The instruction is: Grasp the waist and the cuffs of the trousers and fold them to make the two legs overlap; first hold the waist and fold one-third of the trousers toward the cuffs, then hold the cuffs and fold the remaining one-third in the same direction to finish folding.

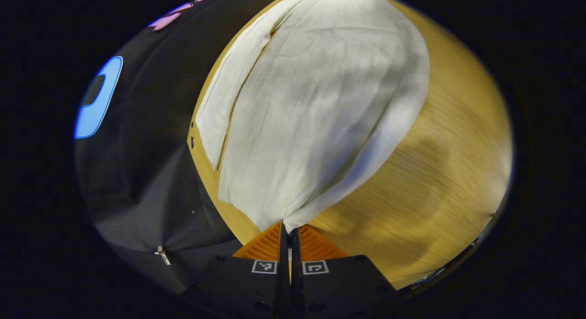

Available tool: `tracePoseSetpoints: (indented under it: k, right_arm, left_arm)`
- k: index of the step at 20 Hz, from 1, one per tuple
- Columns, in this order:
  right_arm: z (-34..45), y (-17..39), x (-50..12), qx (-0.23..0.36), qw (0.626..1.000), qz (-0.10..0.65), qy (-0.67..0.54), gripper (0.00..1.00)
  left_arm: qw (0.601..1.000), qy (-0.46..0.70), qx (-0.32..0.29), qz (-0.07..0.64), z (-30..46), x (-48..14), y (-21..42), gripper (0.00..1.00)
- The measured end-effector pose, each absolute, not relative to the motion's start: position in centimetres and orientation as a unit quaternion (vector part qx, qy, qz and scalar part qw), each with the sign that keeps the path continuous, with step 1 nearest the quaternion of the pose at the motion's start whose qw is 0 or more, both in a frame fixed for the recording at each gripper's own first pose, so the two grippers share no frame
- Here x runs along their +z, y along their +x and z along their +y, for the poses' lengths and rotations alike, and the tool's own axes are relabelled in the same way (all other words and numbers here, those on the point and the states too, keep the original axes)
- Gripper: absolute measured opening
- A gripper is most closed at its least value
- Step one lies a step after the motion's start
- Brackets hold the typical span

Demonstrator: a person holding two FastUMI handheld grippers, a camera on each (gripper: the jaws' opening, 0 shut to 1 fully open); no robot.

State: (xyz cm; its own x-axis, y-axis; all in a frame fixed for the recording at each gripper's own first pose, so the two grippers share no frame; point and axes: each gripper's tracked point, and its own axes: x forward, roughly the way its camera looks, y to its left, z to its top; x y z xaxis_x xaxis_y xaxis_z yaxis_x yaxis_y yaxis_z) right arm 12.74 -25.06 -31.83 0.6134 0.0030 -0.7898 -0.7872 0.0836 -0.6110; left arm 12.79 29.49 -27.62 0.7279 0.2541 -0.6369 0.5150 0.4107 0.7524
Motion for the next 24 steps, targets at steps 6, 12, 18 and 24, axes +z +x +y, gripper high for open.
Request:
tracePoseSetpoints:
  k: [6, 12, 18, 24]
  right_arm:
    - [-25.1, 13.5, -29.6, 0.253, 0.71, 0.322, -0.572, 0.05]
    - [-24.9, 16.6, -25.1, 0.198, 0.767, 0.294, -0.535, 0.05]
    - [-25.3, 22.6, -21.3, 0.141, 0.819, 0.27, -0.487, 0.04]
    - [-24.3, 28.4, -19.9, 0.092, 0.886, 0.266, -0.368, 0.05]
  left_arm:
    - [0.812, 0.506, -0.002, 0.291, 29.9, -23.1, 14.2, 0.05]
    - [0.842, 0.482, 0.038, 0.24, 27.6, -17.9, 15.6, 0.06]
    - [0.842, 0.502, 0.059, 0.189, 28.7, -11.1, 21.5, 0.06]
    - [0.888, 0.413, 0.094, 0.177, 29.7, -8.2, 28.7, 0.05]
